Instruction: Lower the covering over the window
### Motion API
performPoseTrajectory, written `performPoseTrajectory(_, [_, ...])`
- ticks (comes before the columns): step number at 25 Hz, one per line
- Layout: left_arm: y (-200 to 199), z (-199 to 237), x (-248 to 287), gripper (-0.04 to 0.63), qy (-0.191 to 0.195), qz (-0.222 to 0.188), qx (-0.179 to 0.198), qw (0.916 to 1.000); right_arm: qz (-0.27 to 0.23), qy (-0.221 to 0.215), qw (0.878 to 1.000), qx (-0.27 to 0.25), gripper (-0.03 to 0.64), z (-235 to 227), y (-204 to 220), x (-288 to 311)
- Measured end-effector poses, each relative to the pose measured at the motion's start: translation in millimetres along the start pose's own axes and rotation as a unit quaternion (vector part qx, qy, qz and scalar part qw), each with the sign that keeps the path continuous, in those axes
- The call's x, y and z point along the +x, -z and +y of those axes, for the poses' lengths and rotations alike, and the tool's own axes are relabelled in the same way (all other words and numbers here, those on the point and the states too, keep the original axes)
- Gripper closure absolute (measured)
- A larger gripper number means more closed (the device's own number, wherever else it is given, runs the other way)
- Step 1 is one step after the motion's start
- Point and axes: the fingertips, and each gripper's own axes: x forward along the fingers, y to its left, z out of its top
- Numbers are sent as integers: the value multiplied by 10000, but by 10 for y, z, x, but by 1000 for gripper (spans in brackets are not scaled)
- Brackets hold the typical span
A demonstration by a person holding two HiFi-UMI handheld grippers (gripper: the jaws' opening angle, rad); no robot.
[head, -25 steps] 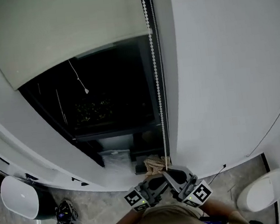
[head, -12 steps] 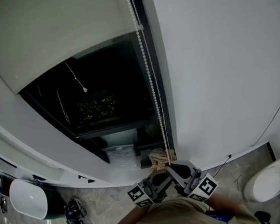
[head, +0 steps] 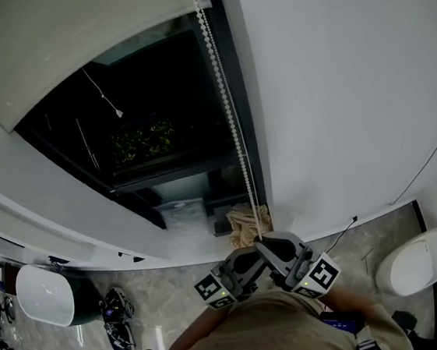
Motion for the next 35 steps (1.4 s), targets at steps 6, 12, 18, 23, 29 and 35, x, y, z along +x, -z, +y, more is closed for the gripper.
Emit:
performPoseTrajectory(6, [24, 61, -5, 575, -15, 30, -42, 10000, 59, -13, 10000, 50, 597, -41, 31, 34])
performPoseTrajectory(12, [12, 169, 10, 575, -62, 129, -14, 9999, 213, -11, 9997, 71, 597, -134, 103, 94])
performPoseTrajectory(18, [60, 324, 97, 575, -255, 310, 79, 9992, 526, 7, 9985, -133, 597, -269, 142, 119])
performPoseTrajectory(23, [83, 567, 155, 575, -634, 631, 357, 9954, 583, 172, 9953, -759, 597, -432, 150, 235])
performPoseTrajectory(29, [353, 812, 135, 577, -954, 1286, 810, 9838, 725, 508, 9917, -935, 597, -646, 179, 337])
performPoseTrajectory(35, [586, 959, -68, 577, -1075, 1783, 897, 9740, 863, 751, 9884, -996, 597, -843, 253, 373])
